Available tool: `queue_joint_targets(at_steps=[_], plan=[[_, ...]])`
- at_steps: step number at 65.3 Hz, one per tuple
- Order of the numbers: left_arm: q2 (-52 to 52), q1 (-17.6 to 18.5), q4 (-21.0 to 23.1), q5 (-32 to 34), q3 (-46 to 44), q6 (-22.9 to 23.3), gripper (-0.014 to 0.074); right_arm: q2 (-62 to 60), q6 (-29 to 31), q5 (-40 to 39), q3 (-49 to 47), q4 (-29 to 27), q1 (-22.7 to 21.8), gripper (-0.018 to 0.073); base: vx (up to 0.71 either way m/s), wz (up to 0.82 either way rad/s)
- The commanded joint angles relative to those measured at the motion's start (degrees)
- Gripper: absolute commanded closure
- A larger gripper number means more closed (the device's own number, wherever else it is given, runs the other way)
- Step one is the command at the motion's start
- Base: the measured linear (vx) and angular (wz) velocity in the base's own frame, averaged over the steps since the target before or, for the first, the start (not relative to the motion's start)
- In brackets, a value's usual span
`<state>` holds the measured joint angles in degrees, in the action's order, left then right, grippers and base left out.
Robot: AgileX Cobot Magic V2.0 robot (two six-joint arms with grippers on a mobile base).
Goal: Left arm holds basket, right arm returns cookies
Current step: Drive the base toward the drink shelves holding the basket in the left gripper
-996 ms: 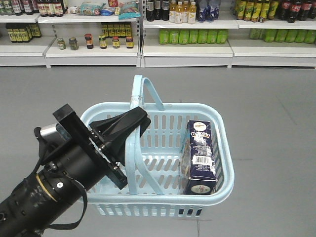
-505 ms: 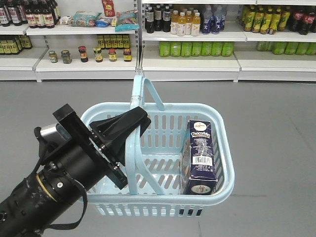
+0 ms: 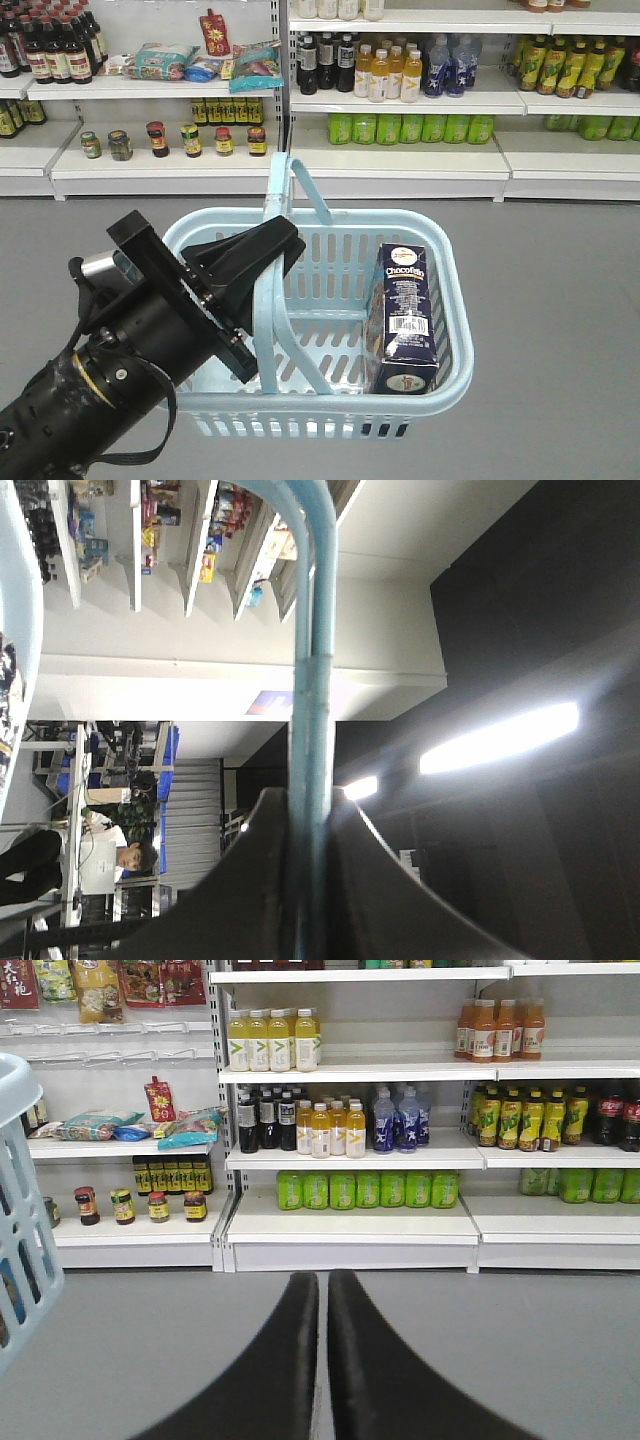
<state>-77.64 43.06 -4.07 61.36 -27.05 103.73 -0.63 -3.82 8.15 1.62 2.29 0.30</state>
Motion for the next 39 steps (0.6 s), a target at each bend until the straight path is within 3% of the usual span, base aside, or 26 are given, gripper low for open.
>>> queue_joint_targets(at_steps=[1,39], plan=[[2.01,0.27,0.62,8.25,-1.74,-0.04,0.0596,-0.52,0.54,-4.33,1.01,0.16,-0.28,0.0566,0.54,0.0],[1.95,0.27,0.67,8.25,-1.74,-0.04,0.0596,-0.52,0.54,-4.33,1.01,0.16,-0.28,0.0566,0.53,-0.02]])
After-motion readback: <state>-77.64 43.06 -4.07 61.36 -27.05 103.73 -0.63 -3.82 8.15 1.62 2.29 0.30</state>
